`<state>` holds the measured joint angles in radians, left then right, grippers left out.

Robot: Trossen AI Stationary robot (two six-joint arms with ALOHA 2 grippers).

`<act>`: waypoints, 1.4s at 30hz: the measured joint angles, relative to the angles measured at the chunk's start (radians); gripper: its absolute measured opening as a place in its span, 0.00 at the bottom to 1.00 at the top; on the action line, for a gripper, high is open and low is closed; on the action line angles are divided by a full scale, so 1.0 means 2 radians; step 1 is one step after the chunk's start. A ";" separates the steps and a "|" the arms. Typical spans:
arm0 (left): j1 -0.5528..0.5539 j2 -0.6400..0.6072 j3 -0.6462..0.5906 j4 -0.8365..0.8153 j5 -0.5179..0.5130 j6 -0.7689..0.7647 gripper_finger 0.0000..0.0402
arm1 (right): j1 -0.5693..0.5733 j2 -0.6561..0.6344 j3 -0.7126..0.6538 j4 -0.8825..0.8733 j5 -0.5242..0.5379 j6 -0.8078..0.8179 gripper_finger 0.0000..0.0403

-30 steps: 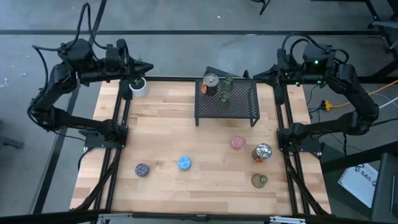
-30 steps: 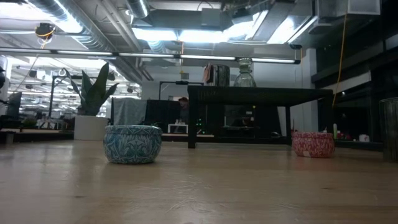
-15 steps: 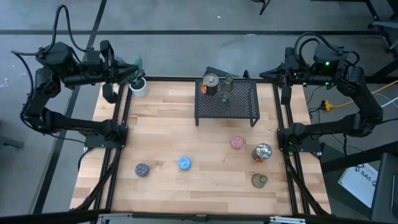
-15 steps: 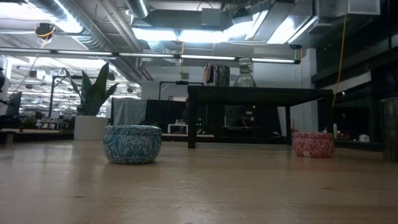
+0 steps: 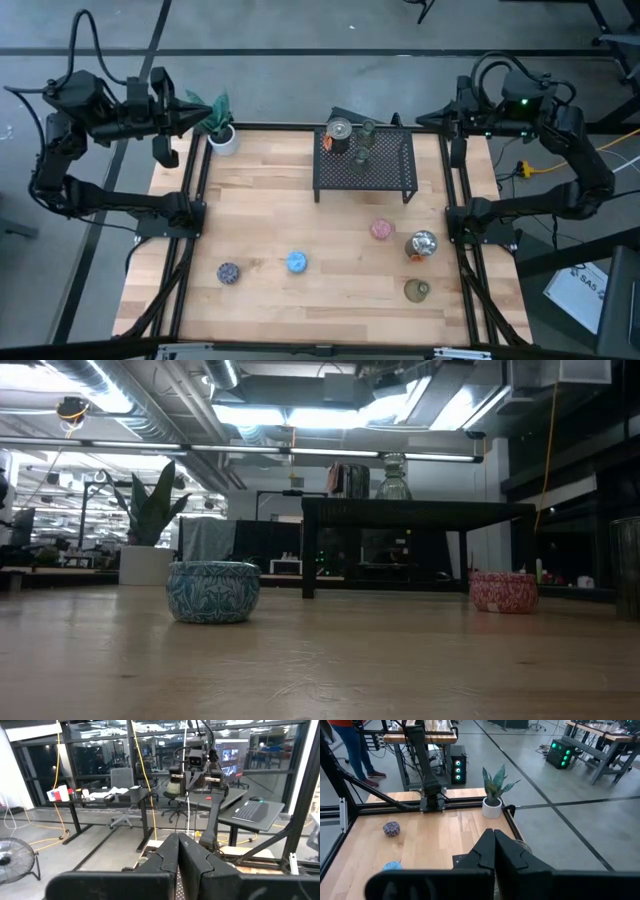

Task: Pick & Place candle stick holders
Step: Put the top green vase candle holder on the shelf aligned with the other green vase candle holder

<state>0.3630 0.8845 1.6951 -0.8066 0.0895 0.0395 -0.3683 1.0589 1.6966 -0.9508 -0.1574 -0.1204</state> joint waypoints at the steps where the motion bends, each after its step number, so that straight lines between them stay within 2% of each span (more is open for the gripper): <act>1: 0.000 0.000 0.000 0.000 0.000 0.000 0.01 | 0.000 0.001 0.000 0.000 0.000 0.000 0.00; 25: 0.000 0.020 0.000 0.001 -0.005 0.000 0.01 | 0.000 0.008 0.000 -0.009 0.000 0.030 0.00; 42: 0.000 0.141 0.000 0.001 -0.004 0.000 0.05 | 0.000 0.053 0.000 -0.059 0.004 0.027 0.00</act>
<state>0.3630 1.1670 1.6951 -0.8045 0.0814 0.0391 -0.3683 1.1655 1.6962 -1.0695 -0.1497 -0.0673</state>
